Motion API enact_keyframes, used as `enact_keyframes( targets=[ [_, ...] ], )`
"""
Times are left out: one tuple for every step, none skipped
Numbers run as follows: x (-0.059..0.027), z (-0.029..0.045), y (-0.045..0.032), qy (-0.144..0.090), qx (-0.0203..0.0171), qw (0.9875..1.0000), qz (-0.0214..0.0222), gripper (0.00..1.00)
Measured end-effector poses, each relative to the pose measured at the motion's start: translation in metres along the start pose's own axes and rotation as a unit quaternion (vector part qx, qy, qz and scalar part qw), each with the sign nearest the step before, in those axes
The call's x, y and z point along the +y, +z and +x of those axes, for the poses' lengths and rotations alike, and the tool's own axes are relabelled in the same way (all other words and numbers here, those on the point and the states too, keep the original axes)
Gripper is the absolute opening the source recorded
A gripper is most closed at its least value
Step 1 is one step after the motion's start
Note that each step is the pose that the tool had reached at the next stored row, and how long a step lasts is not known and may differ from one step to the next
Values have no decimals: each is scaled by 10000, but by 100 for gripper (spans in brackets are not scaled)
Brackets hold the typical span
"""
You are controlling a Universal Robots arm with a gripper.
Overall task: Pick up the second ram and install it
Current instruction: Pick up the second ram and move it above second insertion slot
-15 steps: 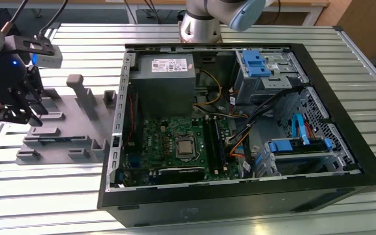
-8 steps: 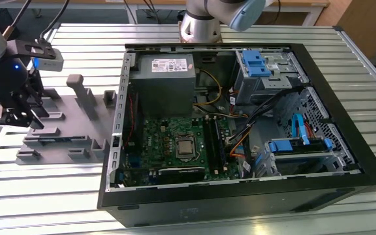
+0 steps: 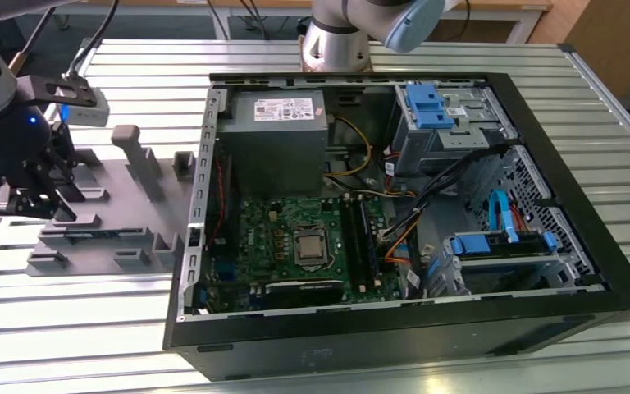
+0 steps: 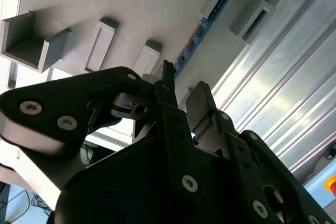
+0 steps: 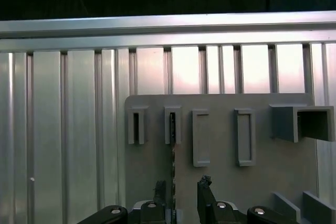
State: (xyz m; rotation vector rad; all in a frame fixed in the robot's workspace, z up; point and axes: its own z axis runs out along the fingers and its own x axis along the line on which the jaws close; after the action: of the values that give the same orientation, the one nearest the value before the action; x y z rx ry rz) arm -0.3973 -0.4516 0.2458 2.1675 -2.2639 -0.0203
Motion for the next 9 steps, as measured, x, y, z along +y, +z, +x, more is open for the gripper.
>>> enact_keyframes(
  targets=[
    [0,3,10,-11,0,10000,0,37],
    [0,6,20,-23,0,10000,0,37],
    [-1,10,29,-38,1,10000,0,37],
    [-1,13,38,-59,2,10000,0,37],
    [-1,16,47,-79,2,10000,0,37],
    [-1,20,57,-99,3,10000,0,37],
    [-2,22,68,-113,3,9999,0,37],
    [-2,23,79,-119,3,9999,1,37],
    [-2,25,91,-121,3,9999,3,37]
  ],
)
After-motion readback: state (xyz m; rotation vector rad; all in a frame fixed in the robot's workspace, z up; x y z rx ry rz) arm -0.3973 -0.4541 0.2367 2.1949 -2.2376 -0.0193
